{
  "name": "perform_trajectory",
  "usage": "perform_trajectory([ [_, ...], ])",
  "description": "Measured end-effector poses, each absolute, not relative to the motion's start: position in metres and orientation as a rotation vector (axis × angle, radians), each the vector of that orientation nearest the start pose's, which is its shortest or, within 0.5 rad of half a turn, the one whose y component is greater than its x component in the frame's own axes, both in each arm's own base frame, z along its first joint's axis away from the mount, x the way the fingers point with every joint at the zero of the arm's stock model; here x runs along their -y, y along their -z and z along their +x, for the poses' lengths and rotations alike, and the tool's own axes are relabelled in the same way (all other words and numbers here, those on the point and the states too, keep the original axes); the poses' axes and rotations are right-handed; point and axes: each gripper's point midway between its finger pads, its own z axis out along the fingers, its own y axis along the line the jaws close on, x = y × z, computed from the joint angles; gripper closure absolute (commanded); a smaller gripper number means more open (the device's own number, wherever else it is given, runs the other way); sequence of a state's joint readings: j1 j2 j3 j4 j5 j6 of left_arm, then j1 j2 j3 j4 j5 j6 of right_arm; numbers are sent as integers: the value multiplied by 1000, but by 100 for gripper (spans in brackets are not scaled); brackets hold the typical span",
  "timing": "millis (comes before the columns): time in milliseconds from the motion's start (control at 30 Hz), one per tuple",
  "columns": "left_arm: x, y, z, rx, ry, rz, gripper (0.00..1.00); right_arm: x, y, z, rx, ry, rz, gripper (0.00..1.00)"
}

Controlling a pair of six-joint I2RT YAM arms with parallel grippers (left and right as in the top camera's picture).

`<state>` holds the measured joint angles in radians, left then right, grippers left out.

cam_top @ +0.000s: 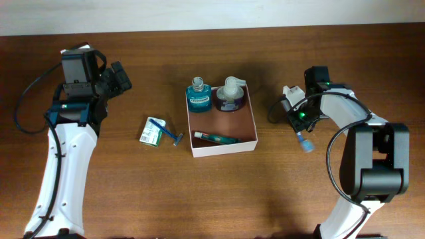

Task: Pack container
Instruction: 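Lower the right gripper and grasp the blue toothbrush handle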

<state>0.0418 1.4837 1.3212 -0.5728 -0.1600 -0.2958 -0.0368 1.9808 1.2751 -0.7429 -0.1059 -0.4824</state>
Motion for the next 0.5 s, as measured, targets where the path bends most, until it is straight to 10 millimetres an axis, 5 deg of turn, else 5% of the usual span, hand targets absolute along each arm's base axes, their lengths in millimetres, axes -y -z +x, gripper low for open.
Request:
perform_trajectory([
  [500,-45,-233,428,-2248,-54,-466,1,-11,-15,361,-3041,-215,-621,96],
])
